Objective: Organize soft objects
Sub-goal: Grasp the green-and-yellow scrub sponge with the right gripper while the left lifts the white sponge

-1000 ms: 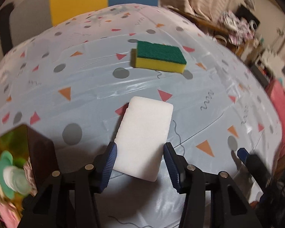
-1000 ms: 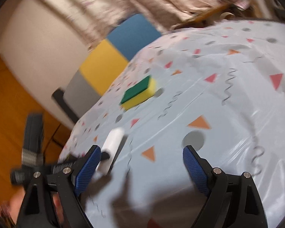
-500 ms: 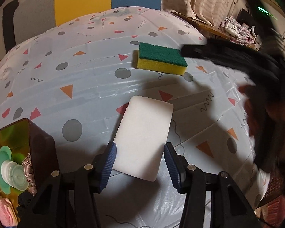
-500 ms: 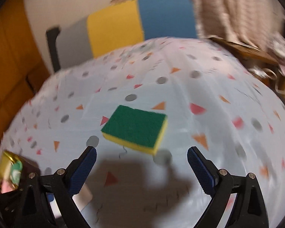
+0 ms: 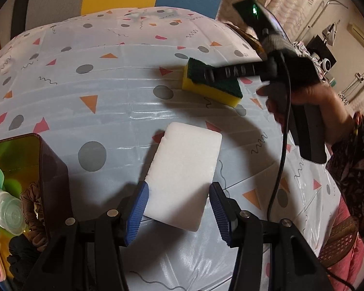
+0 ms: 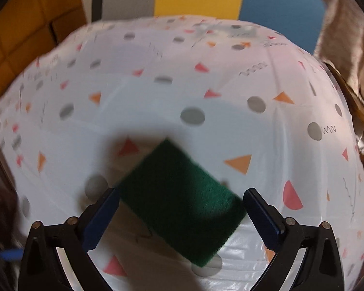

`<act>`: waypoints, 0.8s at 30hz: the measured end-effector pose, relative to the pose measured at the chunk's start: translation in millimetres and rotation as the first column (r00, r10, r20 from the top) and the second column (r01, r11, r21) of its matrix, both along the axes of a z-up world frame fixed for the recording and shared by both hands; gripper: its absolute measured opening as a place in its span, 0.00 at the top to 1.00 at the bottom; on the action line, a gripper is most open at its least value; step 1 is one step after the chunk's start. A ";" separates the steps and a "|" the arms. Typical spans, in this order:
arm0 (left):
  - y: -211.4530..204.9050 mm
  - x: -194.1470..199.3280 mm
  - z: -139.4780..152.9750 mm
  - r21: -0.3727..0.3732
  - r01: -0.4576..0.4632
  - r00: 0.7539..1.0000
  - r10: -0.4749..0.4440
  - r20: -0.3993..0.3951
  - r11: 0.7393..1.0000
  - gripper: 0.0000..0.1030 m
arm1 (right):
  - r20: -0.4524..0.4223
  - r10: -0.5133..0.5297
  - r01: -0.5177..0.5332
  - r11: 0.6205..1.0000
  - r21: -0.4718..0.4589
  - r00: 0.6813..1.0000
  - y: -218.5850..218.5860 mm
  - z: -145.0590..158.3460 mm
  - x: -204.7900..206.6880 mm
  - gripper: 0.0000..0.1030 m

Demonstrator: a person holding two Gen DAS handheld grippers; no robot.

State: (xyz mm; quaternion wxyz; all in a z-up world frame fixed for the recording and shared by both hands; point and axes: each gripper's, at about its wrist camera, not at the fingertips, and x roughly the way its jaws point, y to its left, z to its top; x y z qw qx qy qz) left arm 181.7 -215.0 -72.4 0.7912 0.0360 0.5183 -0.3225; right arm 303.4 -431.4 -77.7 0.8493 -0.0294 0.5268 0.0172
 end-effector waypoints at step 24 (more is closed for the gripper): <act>-12.0 -4.4 0.4 0.065 0.026 0.999 -0.028 0.027 0.998 0.51 | 0.126 -0.431 0.305 0.789 0.533 0.893 3.9 -8.9 -201.2 0.63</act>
